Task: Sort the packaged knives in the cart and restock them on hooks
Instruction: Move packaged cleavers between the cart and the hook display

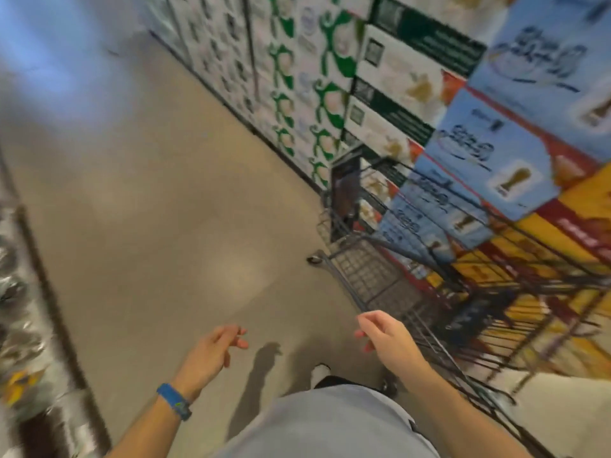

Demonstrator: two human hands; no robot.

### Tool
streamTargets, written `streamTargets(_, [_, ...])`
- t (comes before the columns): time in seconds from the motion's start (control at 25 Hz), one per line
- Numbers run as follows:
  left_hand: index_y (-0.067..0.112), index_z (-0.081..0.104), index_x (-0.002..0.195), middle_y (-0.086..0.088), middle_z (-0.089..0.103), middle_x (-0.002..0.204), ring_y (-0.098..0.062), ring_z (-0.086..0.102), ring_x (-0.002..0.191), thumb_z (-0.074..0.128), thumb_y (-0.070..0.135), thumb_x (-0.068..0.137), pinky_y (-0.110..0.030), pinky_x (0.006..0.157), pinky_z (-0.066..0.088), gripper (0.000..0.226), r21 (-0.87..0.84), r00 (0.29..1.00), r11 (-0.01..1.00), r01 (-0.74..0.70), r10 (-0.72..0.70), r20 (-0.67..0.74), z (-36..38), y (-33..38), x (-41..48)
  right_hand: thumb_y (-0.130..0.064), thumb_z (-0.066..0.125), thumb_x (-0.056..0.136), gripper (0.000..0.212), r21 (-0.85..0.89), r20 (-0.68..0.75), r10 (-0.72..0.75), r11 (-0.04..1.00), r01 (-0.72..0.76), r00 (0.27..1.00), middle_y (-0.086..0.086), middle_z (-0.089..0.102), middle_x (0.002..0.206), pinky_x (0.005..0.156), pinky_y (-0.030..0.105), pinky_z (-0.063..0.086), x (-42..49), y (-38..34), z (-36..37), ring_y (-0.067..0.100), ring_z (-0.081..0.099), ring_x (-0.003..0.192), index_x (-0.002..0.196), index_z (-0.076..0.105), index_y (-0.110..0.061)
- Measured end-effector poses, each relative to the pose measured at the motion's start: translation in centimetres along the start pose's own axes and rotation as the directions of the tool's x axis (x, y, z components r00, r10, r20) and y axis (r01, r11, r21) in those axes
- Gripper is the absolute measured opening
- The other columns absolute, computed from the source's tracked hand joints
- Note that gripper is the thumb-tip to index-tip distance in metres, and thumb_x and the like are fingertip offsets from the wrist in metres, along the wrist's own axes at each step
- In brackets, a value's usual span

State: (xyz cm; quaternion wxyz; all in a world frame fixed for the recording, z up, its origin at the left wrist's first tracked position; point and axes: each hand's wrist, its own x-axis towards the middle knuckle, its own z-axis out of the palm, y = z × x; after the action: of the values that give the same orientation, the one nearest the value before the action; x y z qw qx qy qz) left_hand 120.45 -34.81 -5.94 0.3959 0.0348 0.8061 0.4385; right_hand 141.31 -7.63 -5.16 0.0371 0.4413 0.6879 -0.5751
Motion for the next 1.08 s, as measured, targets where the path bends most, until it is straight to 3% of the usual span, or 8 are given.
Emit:
streamTargets(0.12, [0.020,0.070,0.098,0.000,0.074,0.082,-0.009,0.043,0.041,0.043,0.027,0.104,-0.022,0.046,0.035,0.028,0.119,0.995,0.991,-0.062,0.052,0.087,3.4,5.0,4.3,-0.032,0.057,0.103,0.014,0.042,-0.064,0.054,0.998,-0.051,0.997,-0.009,0.076,0.082,0.055,0.015,0.050,1.2,0.9,-3.5,0.014,0.071,0.065,0.097,0.069,-0.028])
streamTargets(0.2, [0.025,0.070,0.098,0.003,0.074,0.084,-0.011,0.046,0.045,0.043,0.032,0.104,-0.027,0.051,0.036,0.028,0.168,0.989,0.983,-0.067,0.043,0.140,5.0,7.6,6.3,-0.036,0.055,0.103,0.013,0.067,-0.096,0.099,0.993,-0.093,0.990,-0.015,0.075,0.084,0.060,0.018,0.051,2.0,1.2,-5.2,0.011,0.071,0.068,0.100,0.068,-0.033])
streamTargets(0.32, [0.029,0.070,0.096,0.005,0.074,0.086,-0.009,0.050,0.047,0.043,0.036,0.103,-0.020,0.050,0.039,0.029,0.245,0.979,0.967,-0.063,0.012,0.203,6.7,10.5,9.2,-0.040,0.054,0.103,0.012,0.136,-0.135,0.170,0.979,-0.152,0.976,-0.018,0.074,0.088,0.066,0.023,0.051,3.7,1.0,-6.9,0.005,0.071,0.072,0.105,0.066,-0.038])
streamTargets(0.48, [0.021,0.070,0.093,0.001,0.072,0.079,-0.006,0.048,0.043,0.044,0.030,0.104,-0.014,0.042,0.037,0.029,0.269,0.960,0.961,-0.062,-0.016,0.280,9.8,14.0,14.8,-0.045,0.055,0.101,0.014,0.242,-0.224,0.272,0.946,-0.217,0.936,-0.019,0.074,0.086,0.063,0.025,0.047,7.0,-0.1,-7.8,0.002,0.069,0.063,0.100,0.067,-0.039])
streamTargets(0.76, [0.021,0.063,0.107,-0.004,0.073,0.096,-0.008,0.057,0.048,0.050,0.027,0.099,-0.021,0.044,0.042,0.016,0.284,0.967,0.956,-0.070,-0.005,0.255,13.0,22.5,28.9,-0.047,0.051,0.102,0.015,0.268,-0.319,0.379,0.915,-0.301,0.869,-0.018,0.073,0.090,0.065,0.025,0.047,13.5,-4.9,-7.4,0.005,0.069,0.069,0.103,0.063,-0.037])
streamTargets(0.88, [0.024,0.051,0.123,-0.002,0.068,0.097,-0.013,0.063,0.062,0.064,0.045,0.090,-0.023,0.051,0.049,0.041,0.350,0.973,0.929,-0.116,0.035,0.230,14.2,26.0,34.2,-0.048,0.050,0.102,0.017,0.278,-0.342,0.374,0.916,-0.287,0.862,-0.018,0.071,0.093,0.066,0.021,0.047,16.4,-7.2,-6.6,-0.002,0.068,0.070,0.107,0.063,-0.038])
streamTargets(0.96, [0.024,0.048,0.130,0.007,0.063,0.083,-0.020,0.062,0.074,0.065,0.055,0.085,-0.030,0.065,0.048,0.057,0.531,0.960,0.810,-0.247,0.129,0.249,14.9,27.7,36.5,-0.048,0.050,0.102,0.016,0.284,-0.343,0.378,0.914,-0.289,0.860,-0.018,0.071,0.092,0.063,0.017,0.046,18.1,-8.4,-6.3,-0.003,0.067,0.071,0.105,0.063,-0.039])
streamTargets(1.08, [0.015,0.056,0.073,0.013,0.049,0.058,-0.024,0.059,0.067,0.060,0.054,0.088,-0.028,0.055,0.038,0.042,0.582,0.929,0.729,-0.360,0.222,0.296,16.3,28.8,38.4,-0.046,0.051,0.102,0.014,0.314,-0.330,0.419,0.894,-0.320,0.846,-0.016,0.072,0.092,0.064,0.014,0.045,18.8,-8.8,-5.9,-0.002,0.067,0.071,0.104,0.062,-0.039])
